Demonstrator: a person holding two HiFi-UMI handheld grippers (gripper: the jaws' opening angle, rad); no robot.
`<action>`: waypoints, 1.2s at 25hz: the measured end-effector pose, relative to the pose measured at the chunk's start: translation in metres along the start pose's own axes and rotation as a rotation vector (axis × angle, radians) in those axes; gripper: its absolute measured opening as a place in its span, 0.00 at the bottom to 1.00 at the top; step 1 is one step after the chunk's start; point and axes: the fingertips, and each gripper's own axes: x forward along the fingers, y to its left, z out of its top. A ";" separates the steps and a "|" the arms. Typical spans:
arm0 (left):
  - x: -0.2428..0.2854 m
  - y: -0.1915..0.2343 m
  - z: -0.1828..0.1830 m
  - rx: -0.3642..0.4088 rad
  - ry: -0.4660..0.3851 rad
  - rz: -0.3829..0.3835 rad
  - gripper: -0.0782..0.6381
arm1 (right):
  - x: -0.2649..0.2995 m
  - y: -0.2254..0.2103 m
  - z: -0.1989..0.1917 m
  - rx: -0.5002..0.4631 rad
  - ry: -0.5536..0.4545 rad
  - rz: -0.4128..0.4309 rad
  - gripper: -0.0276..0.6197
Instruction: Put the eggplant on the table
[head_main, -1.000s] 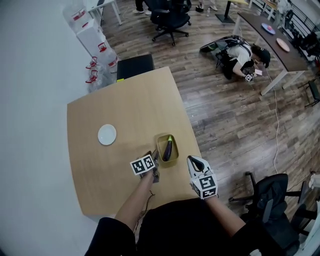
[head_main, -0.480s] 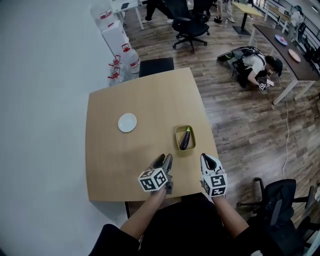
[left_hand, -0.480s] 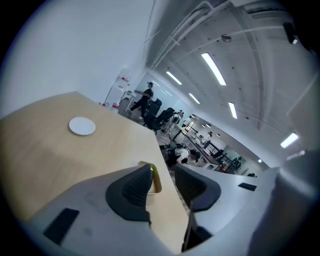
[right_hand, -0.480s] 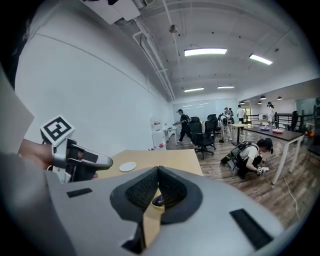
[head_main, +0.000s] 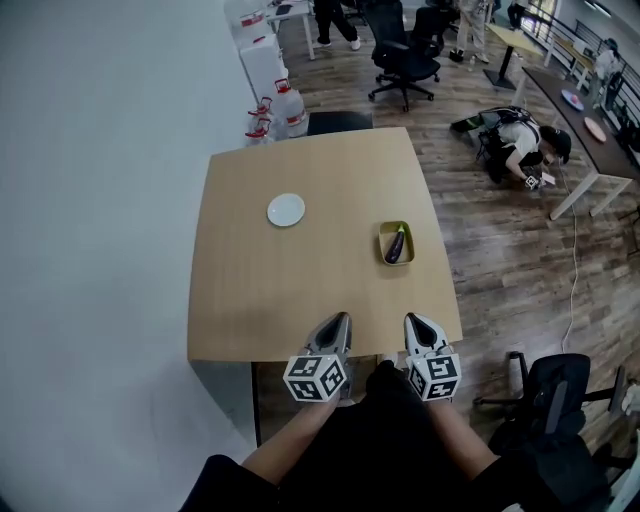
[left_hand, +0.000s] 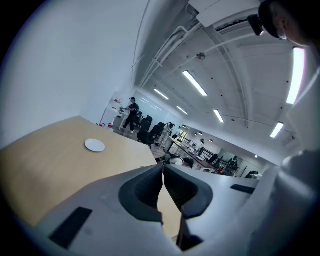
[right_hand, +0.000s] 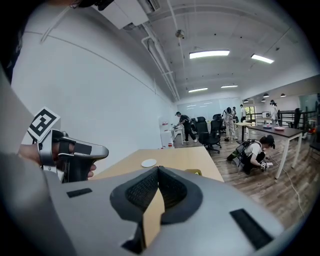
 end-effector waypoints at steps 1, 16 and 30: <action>-0.014 -0.004 -0.004 0.031 -0.002 -0.010 0.14 | -0.009 0.009 -0.001 -0.005 -0.005 -0.001 0.14; -0.118 0.005 -0.023 0.224 -0.100 0.065 0.14 | -0.091 0.075 -0.019 -0.095 -0.042 -0.054 0.14; -0.116 -0.007 -0.026 0.317 -0.106 0.032 0.14 | -0.097 0.090 -0.009 -0.128 -0.083 -0.021 0.14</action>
